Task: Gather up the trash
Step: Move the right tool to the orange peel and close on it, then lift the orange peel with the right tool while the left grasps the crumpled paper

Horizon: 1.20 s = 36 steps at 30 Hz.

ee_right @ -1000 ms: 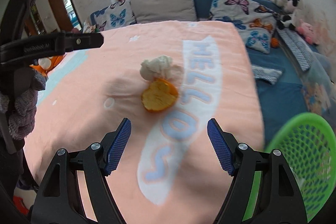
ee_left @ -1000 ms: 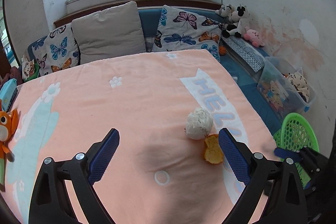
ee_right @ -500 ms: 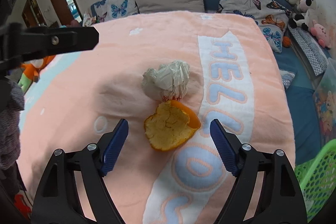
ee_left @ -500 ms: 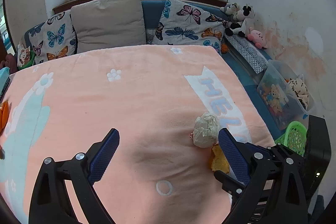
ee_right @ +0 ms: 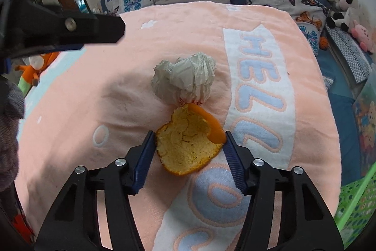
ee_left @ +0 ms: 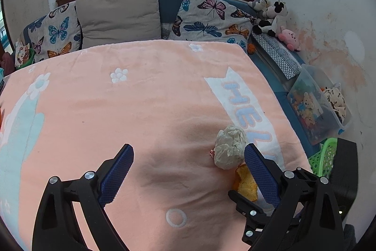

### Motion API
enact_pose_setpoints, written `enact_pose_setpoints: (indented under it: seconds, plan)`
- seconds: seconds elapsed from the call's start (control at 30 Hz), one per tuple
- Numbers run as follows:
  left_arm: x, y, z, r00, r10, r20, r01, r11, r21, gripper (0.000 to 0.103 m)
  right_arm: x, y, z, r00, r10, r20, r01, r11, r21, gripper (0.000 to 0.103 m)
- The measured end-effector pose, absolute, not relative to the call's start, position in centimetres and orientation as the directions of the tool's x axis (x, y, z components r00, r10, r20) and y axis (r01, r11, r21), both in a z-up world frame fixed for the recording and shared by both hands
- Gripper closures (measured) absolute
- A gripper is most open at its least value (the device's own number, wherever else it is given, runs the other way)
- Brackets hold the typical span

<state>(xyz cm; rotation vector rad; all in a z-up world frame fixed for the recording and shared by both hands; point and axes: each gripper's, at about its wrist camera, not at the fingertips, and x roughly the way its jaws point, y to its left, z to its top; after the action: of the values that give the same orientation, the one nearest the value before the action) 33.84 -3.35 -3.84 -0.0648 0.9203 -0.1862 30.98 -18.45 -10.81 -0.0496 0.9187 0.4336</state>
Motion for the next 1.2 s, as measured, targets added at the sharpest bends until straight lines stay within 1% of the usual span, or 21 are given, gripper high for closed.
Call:
enact_pose_setpoints:
  seconds: [0.23, 0.33, 0.63, 0.93, 1.2]
  plan:
    - [34.3, -3.9, -4.5, 0.575, -0.194, -0.795, 0.139, 0.981, -0.139, 0.011, 30.5, -19.0, -10.0, 0.529, 0.374, -0.761, -0.400, 0.902, 0.165, 0.057]
    - [34.4, -4.2, -4.7, 0.570, -0.201, -0.797, 0.140, 0.979, -0.147, 0.011, 30.3, -19.5, -9.8, 0.530, 0.379, -0.758, -0.402, 0.900, 0.168, 0.059]
    - [34.9, -5.6, -5.6, 0.550, -0.203, -0.810, 0.152, 0.978, -0.141, 0.011, 29.6, -21.5, -9.4, 0.540, 0.392, -0.745, -0.383, 0.902, 0.198, 0.061]
    - [35.9, -7.5, -6.5, 0.526, -0.239, -0.816, 0.189, 0.969, -0.162, 0.011, 28.1, -24.1, -8.4, 0.564, 0.393, -0.726, -0.355, 0.909, 0.217, 0.061]
    - [36.9, -9.2, -8.4, 0.498, -0.240, -0.833, 0.214, 0.965, -0.150, 0.011, 25.8, -26.2, -6.9, 0.602, 0.382, -0.702, -0.319, 0.920, 0.227, 0.062]
